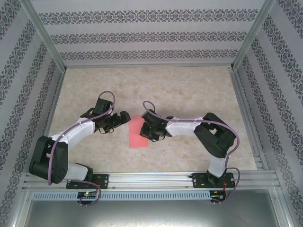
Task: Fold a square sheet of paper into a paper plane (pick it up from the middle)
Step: Fold the triangle a second time at the center of the table.
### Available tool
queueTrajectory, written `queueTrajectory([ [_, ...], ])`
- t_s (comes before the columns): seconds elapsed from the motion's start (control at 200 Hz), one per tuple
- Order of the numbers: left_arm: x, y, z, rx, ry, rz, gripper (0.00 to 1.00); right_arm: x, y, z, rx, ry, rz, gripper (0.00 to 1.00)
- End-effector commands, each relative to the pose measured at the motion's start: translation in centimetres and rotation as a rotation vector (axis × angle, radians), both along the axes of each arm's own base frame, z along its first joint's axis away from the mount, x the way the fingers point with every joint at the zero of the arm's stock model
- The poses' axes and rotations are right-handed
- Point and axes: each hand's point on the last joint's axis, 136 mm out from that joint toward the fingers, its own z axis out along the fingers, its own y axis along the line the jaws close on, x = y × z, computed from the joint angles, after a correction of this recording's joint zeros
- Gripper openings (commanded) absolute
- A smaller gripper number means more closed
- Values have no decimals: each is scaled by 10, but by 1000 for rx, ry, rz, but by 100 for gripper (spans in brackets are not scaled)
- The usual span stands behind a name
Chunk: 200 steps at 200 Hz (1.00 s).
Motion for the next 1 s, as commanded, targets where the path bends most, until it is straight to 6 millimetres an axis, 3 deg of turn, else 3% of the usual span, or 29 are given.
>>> queueTrajectory([
  [0.0,-14,2,-1,-39,20,16,100,21,10,24,-11,-107,27,22],
  [0.215,-36,2,-2,-69,73,27,100,42,9,26,-33,-142,102,26],
  [0.395,-50,-12,-5,-174,157,23,100,69,12,11,-36,-113,95,24],
  [0.595,-60,-29,0,-232,225,-25,99,92,-3,-12,-56,-71,49,24],
  [0.849,-70,-54,-8,-266,309,-48,91,100,-25,-37,-47,-4,-33,23],
  [0.994,-73,-64,-16,-257,342,-66,83,98,-28,-45,-28,21,-52,22],
])
